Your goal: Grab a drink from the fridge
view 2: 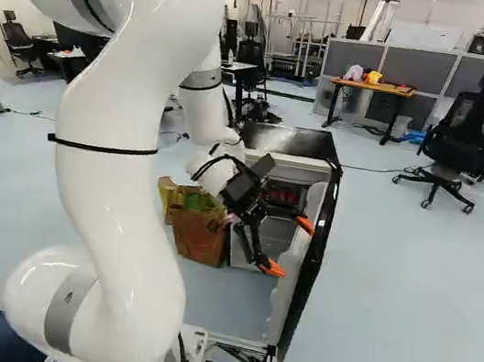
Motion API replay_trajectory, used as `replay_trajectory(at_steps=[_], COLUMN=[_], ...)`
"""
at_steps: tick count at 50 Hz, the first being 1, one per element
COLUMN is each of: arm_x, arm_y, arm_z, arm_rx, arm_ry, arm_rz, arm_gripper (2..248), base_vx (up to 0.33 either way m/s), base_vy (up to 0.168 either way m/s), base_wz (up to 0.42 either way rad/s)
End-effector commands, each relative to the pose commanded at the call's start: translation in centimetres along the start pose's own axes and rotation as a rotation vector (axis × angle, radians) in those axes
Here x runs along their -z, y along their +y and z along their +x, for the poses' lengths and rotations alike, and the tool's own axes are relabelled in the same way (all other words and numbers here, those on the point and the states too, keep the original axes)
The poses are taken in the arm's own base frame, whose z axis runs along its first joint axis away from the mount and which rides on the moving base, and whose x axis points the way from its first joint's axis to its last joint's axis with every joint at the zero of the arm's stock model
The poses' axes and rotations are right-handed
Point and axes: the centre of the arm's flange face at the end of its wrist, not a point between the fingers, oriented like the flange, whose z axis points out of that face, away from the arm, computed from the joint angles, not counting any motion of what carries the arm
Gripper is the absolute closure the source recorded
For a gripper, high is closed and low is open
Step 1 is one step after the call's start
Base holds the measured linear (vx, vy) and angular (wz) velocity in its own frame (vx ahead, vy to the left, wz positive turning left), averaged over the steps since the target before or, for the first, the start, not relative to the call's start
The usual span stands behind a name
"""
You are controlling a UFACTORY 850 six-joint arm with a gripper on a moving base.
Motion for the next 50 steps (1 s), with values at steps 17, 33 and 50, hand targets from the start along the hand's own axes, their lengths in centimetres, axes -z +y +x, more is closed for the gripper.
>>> replay_trajectory(at_steps=[17, 33, 50], arm_x=[-2.0, -4.0, -6.2], arm_y=[-2.7, -5.6, -8.4], arm_z=[0.6, 1.3, 2.1], arm_rx=[-0.086, -0.149, -0.212], arm_ry=[-0.006, -0.009, -0.014], arm_rz=[-0.134, -0.193, -0.246], arm_gripper=[3, 3, 3], base_vx=[0.000, 0.000, 0.000], base_vy=[0.000, 0.000, 0.000], base_wz=[0.000, 0.000, 0.000])
